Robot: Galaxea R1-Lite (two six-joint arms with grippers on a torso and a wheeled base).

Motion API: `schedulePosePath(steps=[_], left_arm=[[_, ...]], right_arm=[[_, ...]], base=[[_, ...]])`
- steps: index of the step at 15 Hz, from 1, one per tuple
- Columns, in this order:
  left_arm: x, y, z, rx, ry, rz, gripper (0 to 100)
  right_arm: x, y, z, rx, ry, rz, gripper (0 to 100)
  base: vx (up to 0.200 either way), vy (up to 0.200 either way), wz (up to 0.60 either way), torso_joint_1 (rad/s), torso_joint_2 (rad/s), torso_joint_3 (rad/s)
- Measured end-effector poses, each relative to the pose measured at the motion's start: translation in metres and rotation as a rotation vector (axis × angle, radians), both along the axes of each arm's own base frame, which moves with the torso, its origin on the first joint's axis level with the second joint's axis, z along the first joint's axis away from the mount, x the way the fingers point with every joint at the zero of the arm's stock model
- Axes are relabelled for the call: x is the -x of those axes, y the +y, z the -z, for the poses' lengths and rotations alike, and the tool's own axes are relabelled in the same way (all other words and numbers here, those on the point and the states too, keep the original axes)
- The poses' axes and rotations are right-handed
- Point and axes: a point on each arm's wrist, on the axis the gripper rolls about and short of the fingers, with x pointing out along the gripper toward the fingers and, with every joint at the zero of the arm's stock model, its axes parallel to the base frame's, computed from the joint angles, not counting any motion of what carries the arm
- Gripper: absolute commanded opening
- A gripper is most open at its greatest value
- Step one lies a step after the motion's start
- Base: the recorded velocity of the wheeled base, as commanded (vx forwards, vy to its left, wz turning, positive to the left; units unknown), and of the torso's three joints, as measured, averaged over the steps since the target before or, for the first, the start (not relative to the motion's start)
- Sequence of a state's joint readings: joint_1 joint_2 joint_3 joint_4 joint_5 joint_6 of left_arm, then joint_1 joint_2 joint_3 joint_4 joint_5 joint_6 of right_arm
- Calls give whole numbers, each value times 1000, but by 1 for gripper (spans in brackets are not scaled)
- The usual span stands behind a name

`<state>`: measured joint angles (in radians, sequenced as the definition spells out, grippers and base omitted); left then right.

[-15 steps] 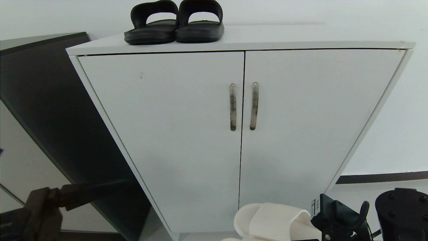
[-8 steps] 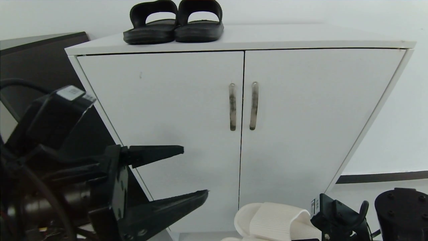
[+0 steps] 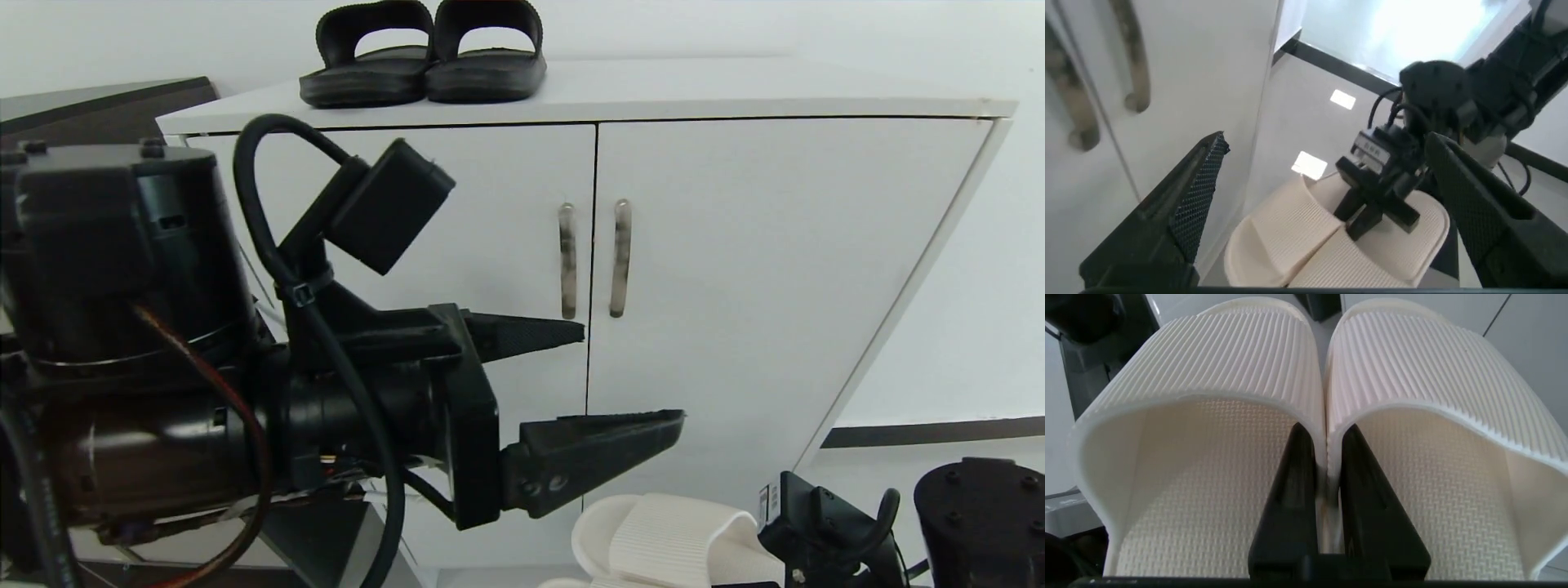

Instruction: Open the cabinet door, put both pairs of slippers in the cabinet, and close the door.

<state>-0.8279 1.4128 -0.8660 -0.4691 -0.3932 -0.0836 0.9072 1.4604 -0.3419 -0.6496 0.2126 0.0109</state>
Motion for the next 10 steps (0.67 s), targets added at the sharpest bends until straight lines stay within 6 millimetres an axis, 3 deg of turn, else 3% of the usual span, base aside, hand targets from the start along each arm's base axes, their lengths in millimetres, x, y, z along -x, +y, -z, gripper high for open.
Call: schedulePosePath(steps=[5, 10], left_arm=[[-15, -21, -16, 75, 90, 23, 100], [-25, -24, -22, 101, 114, 47, 100]], right_arm=[[-1, 1, 3, 11, 5, -1, 0], [-2, 3, 6, 28, 7, -14, 0]], base=[[0, 0, 0, 0, 0, 0], [0, 0, 0, 0, 0, 0]])
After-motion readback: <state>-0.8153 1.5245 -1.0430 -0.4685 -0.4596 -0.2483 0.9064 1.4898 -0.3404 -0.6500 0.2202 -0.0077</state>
